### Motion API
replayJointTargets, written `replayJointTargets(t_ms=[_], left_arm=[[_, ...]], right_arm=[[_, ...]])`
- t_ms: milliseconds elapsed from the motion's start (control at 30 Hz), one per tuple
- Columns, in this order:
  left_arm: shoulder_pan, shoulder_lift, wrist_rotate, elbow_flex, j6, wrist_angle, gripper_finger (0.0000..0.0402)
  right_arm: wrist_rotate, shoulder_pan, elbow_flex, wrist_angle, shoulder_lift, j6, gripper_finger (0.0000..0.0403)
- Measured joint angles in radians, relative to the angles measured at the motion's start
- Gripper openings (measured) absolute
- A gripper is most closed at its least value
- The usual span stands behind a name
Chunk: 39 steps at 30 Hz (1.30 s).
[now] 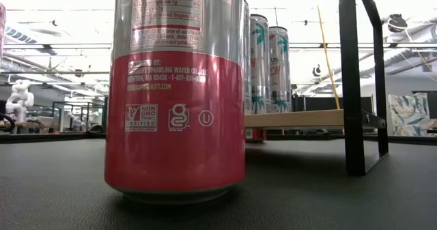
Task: Place canned beverage on shelf
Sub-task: Put the top right white and pink soda can on the shelf
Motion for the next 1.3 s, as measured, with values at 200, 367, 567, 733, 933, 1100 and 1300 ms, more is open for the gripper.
replayJointTargets(t_ms=[200, 367, 567, 733, 933, 1100, 1300], left_arm=[[0.001, 0.027, 0.03, 0.0, 0.027, 0.012, 0.0389], [0.004, 0.043, 0.038, 0.0, 0.023, 0.085, 0.0389], [0.001, 0.084, 0.057, 0.001, 0.043, 0.153, 0.0389], [0.001, 0.124, 0.109, 0.0, 0.015, 0.213, 0.0389], [0.003, 0.125, 0.123, 0.0, -0.008, 0.265, 0.0389], [0.017, 0.122, 0.149, 0.0, -0.03, 0.271, 0.0388], [0.024, 0.119, 0.171, 0.0, -0.033, 0.273, 0.0388]], right_arm=[[0.0, 0.0, 0.0, 0.0, 0.0, 0.003, 0.0274], [0.0, 0.0, 0.0, -0.004, 0.0, 0.003, 0.0274], [0.0, 0.0, 0.0, -0.004, 0.0, 0.0, 0.0274], [0.0, 0.0, 0.0, -0.007, 0.0, 0.0, 0.0274], [-0.002, 0.0, 0.0, -0.01, 0.0, -0.001, 0.0274], [-0.02, 0.0, 0.0, -0.011, 0.0, -0.001, 0.0274], [-0.049, 0.0, 0.0, -0.013, 0.0, 0.0, 0.0274]])
